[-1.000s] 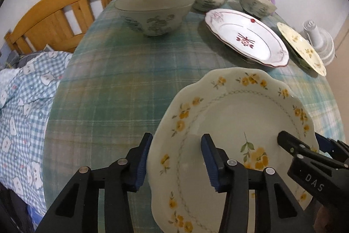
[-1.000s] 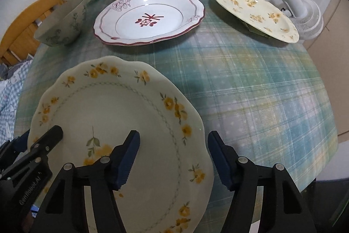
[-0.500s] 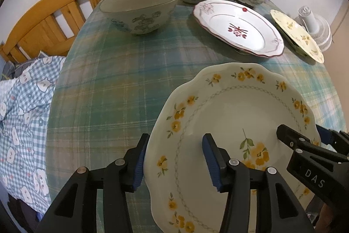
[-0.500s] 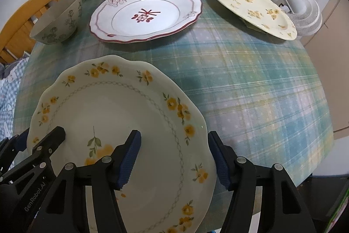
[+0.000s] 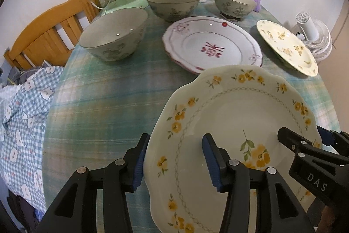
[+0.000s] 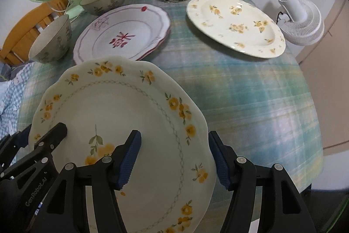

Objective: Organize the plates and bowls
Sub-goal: 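Lift the held plate and carry it toward the yellow-flowered deep plate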

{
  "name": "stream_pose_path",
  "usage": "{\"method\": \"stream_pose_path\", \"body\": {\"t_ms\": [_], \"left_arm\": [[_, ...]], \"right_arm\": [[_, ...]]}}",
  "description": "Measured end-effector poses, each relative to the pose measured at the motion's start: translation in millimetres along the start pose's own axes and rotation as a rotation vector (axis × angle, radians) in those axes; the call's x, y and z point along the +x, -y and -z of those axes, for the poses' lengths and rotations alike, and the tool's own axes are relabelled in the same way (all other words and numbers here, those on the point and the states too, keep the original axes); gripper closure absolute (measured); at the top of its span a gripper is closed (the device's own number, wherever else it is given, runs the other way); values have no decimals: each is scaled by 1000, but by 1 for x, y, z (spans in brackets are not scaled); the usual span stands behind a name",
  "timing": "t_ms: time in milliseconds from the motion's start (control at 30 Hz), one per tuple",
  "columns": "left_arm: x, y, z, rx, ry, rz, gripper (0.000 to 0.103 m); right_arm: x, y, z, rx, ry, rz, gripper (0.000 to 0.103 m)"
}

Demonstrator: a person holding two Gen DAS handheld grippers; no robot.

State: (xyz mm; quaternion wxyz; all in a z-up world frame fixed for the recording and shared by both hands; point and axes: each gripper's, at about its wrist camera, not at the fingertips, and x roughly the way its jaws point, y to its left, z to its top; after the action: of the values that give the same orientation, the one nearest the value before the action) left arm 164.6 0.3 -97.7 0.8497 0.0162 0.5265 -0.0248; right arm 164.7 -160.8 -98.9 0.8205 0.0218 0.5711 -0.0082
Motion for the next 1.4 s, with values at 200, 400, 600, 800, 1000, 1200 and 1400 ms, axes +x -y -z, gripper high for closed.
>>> {"method": "stream_pose_path", "body": {"t_ms": [200, 400, 600, 800, 1000, 1200, 1400], "left_arm": [[2, 37, -2, -15, -12, -10, 53], [9, 73, -5, -17, -26, 0, 53], [21, 101, -10, -26, -44, -2, 53], [30, 119, -15, -34, -53, -29, 53], [37, 121, -19, -90, -65, -50, 50], [34, 123, -21, -128, -75, -59, 38], [11, 128, -27, -90, -8, -58, 23]], "right_arm": [[1, 39, -7, -15, -5, -6, 37], [5, 77, -16, -18, -20, 10, 37], [15, 104, -21, -21, -41, 11, 37], [27, 119, -26, -29, -64, -4, 37], [31, 121, -29, -69, -70, -36, 34], [28, 122, -32, -84, -70, -85, 31], [3, 125, -40, -59, 3, -74, 25]]}}
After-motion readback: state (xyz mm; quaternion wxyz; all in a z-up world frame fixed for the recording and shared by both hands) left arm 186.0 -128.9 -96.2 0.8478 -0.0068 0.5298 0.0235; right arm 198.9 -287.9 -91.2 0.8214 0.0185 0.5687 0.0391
